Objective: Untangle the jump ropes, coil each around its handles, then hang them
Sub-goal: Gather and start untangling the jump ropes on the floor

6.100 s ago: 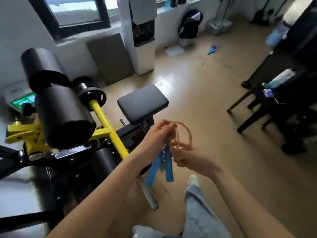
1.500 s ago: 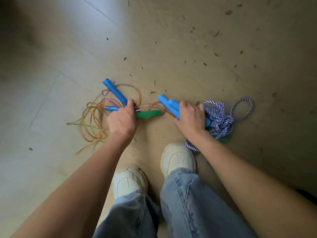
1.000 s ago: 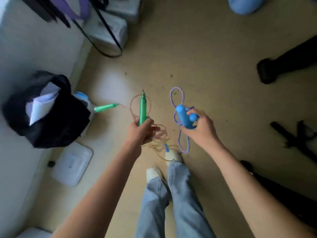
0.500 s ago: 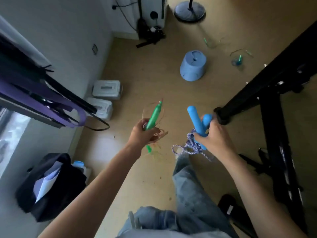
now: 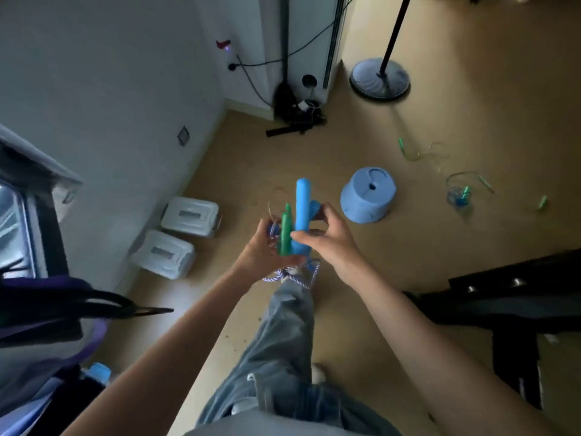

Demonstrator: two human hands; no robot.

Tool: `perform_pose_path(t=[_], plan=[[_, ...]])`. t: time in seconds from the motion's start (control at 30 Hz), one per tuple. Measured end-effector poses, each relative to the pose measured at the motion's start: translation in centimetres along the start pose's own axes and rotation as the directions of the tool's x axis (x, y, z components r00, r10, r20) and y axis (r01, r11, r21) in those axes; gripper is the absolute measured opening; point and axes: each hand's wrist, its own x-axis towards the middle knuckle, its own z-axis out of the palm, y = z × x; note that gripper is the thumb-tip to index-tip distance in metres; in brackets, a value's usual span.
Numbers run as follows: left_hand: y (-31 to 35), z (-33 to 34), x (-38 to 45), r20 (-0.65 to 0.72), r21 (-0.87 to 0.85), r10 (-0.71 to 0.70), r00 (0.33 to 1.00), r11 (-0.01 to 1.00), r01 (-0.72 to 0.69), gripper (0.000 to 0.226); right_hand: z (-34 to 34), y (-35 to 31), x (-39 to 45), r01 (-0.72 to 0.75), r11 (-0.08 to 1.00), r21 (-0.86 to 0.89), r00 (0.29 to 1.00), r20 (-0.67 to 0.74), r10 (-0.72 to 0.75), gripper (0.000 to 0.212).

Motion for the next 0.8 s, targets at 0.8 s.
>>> perform_pose_path(t=[0.8], plan=[[1.6, -13.1, 40.4, -0.445, 0.045, -0.401, 0.801, 0.883, 0.467, 0.062, 1.9, 0.2, 47.5, -0.364, 0.889, -0.279, 0.853, 0.283, 0.438, 0.030]])
